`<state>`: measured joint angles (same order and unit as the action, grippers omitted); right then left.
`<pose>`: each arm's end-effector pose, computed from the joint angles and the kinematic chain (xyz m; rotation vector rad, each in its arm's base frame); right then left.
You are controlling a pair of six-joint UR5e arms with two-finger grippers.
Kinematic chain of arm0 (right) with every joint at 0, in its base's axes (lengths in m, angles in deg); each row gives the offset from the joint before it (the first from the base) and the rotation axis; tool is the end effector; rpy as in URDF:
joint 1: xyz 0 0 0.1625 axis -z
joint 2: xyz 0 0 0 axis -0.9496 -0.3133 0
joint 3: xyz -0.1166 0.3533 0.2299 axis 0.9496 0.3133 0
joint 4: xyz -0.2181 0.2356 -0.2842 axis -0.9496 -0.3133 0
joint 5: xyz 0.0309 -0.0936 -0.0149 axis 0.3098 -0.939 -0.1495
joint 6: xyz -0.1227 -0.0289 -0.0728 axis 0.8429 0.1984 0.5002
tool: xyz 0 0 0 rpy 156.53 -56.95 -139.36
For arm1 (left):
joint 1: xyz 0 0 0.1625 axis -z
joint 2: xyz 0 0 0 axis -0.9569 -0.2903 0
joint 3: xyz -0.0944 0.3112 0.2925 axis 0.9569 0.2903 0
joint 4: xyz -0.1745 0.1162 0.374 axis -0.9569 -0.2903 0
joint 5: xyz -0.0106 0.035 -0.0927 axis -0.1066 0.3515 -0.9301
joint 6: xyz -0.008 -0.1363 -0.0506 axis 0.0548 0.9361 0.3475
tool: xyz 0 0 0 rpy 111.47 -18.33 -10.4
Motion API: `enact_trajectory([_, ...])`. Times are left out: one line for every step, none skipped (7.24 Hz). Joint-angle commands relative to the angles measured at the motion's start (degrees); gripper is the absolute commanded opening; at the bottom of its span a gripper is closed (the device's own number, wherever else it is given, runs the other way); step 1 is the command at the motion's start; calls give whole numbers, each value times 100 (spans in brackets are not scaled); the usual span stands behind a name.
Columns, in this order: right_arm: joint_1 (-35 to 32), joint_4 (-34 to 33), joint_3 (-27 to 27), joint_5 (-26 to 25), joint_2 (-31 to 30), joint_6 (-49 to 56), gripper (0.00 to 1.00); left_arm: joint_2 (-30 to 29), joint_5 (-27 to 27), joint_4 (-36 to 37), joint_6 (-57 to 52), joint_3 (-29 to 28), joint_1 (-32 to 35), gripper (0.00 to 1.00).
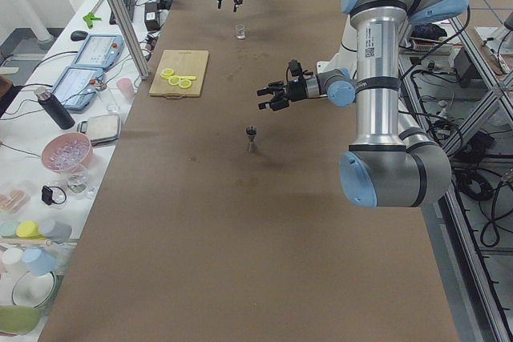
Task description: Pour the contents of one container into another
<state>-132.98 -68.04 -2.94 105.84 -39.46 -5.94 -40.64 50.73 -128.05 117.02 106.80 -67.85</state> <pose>-0.3009 -0.6069 0.4698 0.9021 -1.0002 -0.8749 0.3668 -0.3047 0.3680 1.2122 0.3591 -0.3679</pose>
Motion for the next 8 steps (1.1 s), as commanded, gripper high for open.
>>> enact_trajectory([-212,-1810,-426,-61,-10,-31,100,-465,-1253,-1543,-3037,5,576,99])
enact_trajectory([-317,-3080,-715,-61,-36,-58,100,-649,-2034,-2118,-4385,-82,1189,99])
enact_trajectory([-466,-4041,-875,-79,7,-58,100,-729,-2921,-2185,-5216,-187,1804,99])
enact_trajectory([-633,-4677,-1033,-331,-1,-49,100,-765,-3591,-2168,-5860,-406,2297,99])
enact_trajectory([-765,-4892,-1096,-838,-115,-58,100,-965,-4268,-2168,-6728,-712,2764,99])
enact_trajectory([-1010,-4895,-1114,-896,-281,-67,100,-1150,-5110,-2281,-6875,-1098,3316,99])
enact_trajectory([-1152,-4825,-1175,-800,-727,-67,100,-1221,-6014,-2491,-6877,-1415,3896,99])
enact_trajectory([-1380,-4868,-1167,-773,-879,-58,100,-1222,-6850,-2493,-6877,-1706,4528,99])
